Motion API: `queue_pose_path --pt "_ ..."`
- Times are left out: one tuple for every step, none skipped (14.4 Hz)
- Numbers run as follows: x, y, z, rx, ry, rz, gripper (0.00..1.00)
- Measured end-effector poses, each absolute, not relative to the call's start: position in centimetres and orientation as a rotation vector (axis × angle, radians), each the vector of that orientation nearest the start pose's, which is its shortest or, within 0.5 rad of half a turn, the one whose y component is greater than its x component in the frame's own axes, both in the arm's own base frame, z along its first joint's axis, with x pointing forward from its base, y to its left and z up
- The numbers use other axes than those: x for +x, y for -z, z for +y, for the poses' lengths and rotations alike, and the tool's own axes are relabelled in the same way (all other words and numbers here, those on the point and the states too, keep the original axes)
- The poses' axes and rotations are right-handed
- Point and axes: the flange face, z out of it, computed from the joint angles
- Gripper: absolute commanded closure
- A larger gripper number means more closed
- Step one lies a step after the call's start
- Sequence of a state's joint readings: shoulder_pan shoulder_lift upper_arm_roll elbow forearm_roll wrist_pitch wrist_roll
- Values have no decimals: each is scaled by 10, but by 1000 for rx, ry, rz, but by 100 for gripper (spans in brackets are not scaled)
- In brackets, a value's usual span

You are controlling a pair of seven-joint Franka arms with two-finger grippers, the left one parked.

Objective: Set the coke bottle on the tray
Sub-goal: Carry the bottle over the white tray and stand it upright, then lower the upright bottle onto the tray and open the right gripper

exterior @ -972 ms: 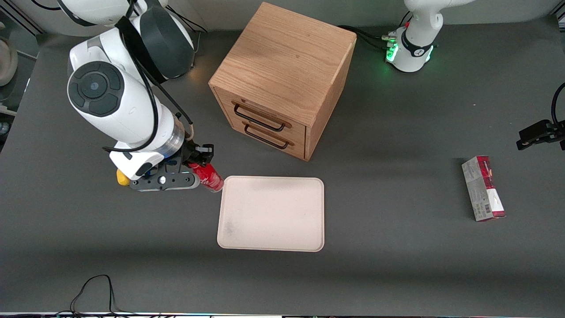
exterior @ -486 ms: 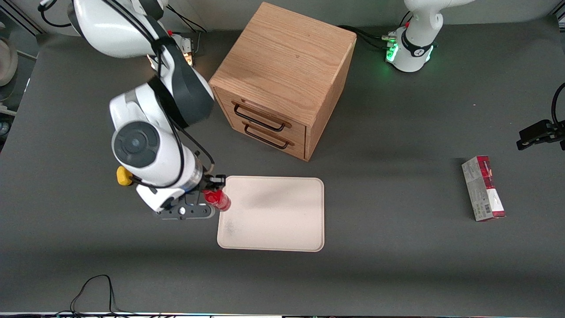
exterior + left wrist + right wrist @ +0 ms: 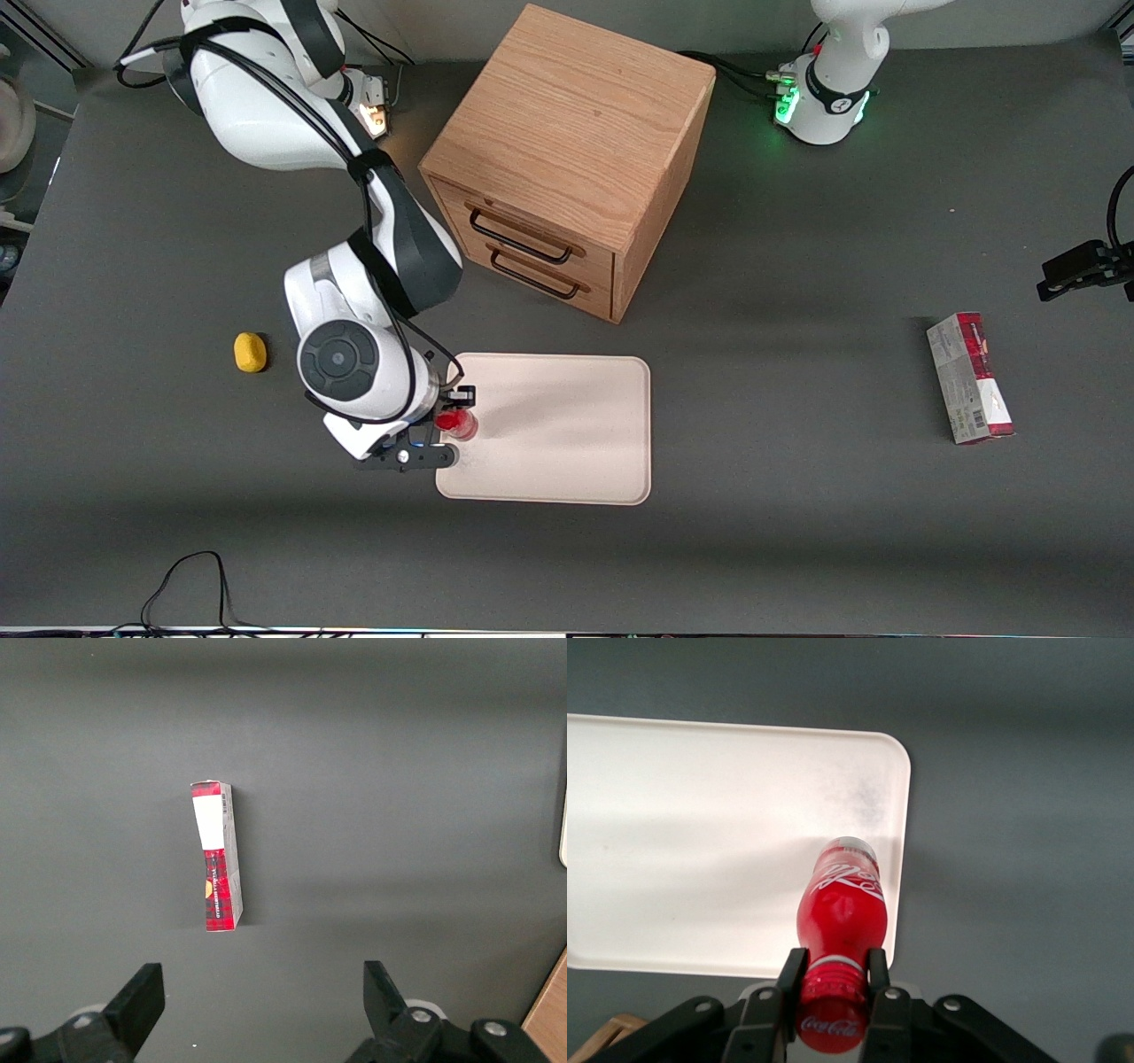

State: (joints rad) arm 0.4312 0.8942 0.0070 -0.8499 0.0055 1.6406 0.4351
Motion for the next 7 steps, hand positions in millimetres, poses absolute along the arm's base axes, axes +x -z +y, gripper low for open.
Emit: queue_pose_path --pt "697 -354 325 -3173 -164 0 100" --pt "698 -343 325 -3175 -171 0 100" --pt "699 -336 326 -3175 -173 1 100" --pt "700 -332 326 -3175 -172 1 100" --pt "701 -330 326 -3173 -165 1 100" --pt "701 -328 326 -3173 -164 2 100" --pt "701 -328 326 -3174 -164 2 100"
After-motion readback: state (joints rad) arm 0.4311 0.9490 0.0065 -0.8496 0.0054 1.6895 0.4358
